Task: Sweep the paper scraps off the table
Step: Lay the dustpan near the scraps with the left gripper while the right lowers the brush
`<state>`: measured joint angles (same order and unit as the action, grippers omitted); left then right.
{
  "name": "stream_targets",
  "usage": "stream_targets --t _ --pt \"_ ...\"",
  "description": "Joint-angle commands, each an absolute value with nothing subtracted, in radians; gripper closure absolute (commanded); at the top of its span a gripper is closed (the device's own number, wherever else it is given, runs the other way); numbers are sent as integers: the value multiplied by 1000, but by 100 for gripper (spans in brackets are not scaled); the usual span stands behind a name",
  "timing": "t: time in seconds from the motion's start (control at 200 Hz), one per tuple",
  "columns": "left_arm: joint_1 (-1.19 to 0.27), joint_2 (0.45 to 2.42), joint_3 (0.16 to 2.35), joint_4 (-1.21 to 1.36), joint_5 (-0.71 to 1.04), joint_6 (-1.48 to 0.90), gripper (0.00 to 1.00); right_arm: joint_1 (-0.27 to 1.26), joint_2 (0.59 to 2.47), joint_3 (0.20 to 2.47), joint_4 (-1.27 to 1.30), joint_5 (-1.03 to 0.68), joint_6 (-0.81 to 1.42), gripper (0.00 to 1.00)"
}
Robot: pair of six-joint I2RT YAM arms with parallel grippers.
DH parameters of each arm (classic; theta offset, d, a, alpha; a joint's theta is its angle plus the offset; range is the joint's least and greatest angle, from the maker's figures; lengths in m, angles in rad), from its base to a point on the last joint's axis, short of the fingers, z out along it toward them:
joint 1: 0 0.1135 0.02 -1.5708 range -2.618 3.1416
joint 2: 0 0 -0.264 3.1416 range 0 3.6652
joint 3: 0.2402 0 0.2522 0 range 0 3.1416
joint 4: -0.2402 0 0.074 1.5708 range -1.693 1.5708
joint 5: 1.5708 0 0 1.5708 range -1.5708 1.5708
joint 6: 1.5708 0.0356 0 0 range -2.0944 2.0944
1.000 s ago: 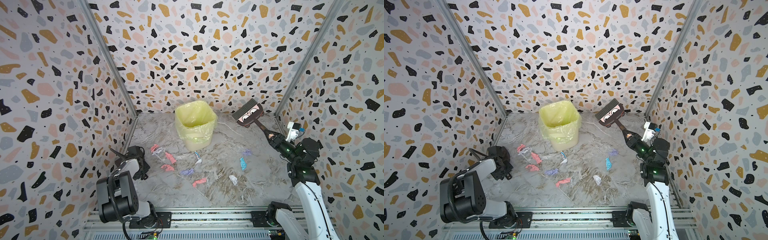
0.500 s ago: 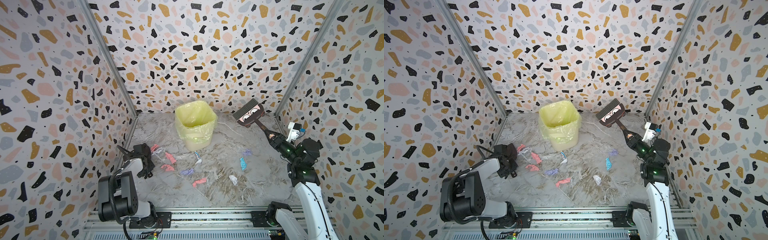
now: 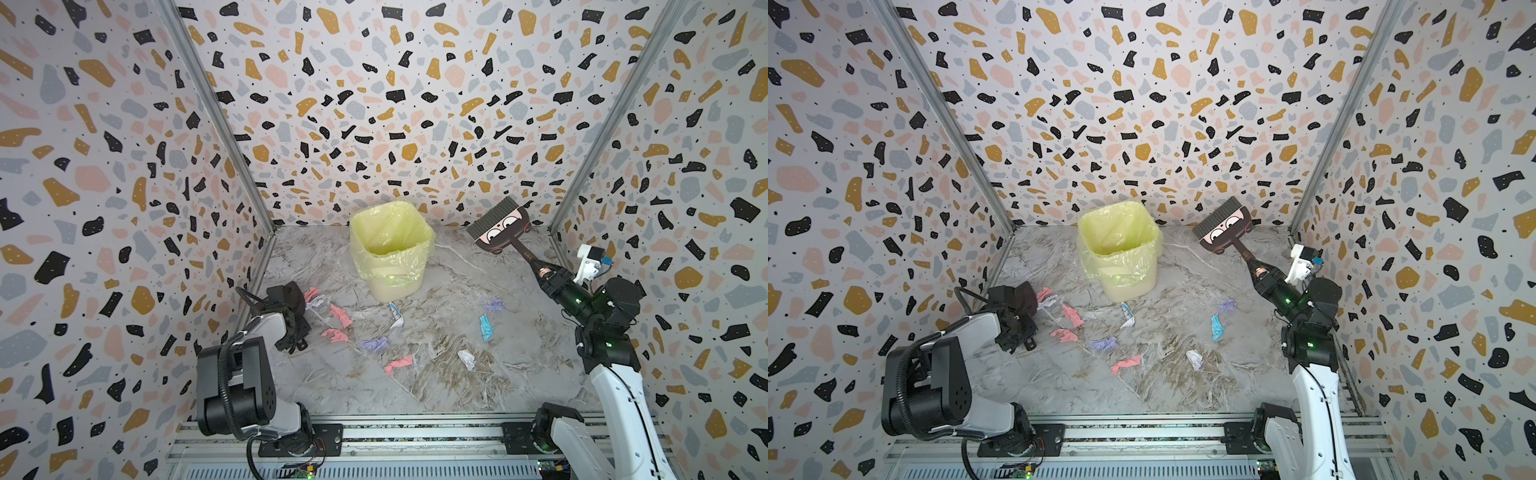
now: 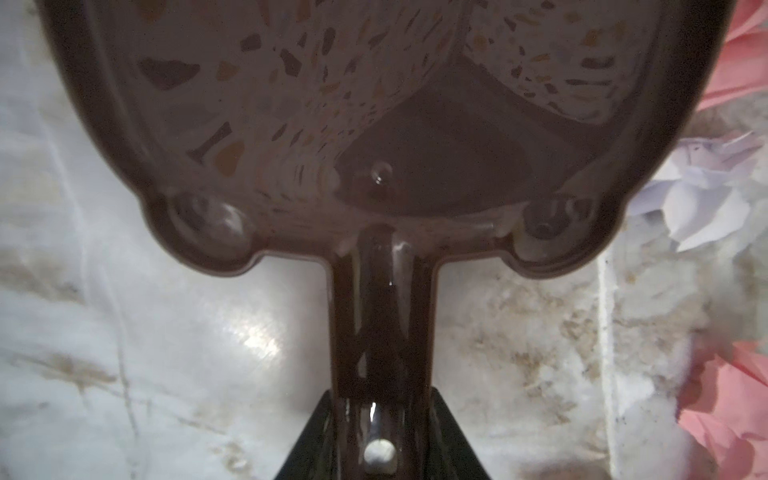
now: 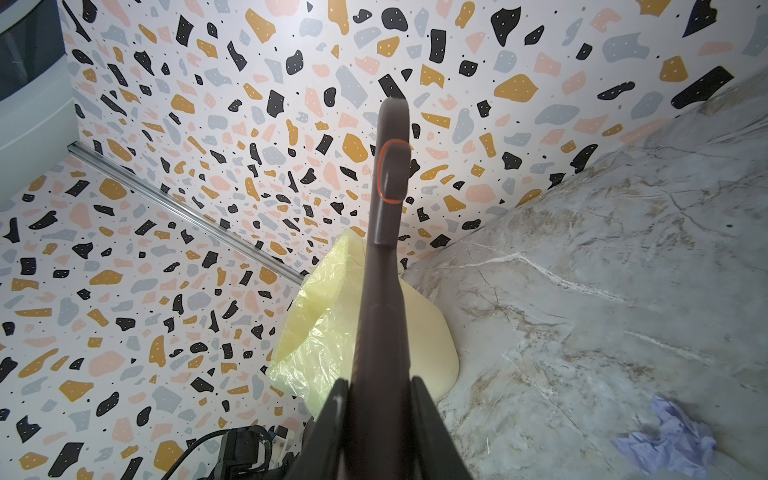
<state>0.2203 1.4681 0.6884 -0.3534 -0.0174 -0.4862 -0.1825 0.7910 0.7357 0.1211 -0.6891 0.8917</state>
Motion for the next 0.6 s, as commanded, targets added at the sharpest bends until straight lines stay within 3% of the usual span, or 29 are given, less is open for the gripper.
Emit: stream_targets --t 0.0,0.13,0.29,0.596 --pt "212 1546 644 -425 89 -480 66 -189 777 756 182 -707 892 100" --pt "212 1563 647 -430 95 -479 68 -189 778 761 174 -707 888 100" --pt "212 1550 650 -443 74 -489 77 -189 779 767 167 -706 884 100" --pt "212 1412 707 -491 15 -499 84 -189 783 762 158 -710 882 100"
